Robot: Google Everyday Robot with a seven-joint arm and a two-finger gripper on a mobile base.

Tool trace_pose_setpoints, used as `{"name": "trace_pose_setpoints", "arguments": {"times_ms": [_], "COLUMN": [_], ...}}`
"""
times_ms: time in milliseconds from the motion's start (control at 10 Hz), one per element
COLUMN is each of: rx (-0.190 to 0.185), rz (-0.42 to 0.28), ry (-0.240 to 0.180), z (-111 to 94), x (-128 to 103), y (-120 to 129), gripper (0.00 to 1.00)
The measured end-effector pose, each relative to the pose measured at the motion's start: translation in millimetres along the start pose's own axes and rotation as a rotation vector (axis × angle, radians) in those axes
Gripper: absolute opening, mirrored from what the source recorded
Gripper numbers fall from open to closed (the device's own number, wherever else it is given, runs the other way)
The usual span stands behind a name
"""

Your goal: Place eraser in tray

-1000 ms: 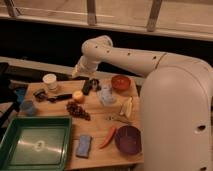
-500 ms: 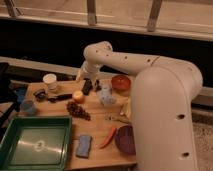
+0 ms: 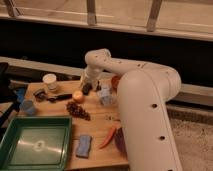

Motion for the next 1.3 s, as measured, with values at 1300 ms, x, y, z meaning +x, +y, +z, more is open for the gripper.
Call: {"name": "trace_pose_setpoints", "arguments": {"times_ms": [1300], "rx": [-0.037], "rz": [0.004], "ry": [-0.014], "z": [28.3], "x": [-31.3], "y": [-14.0], "gripper": [0.65]}}
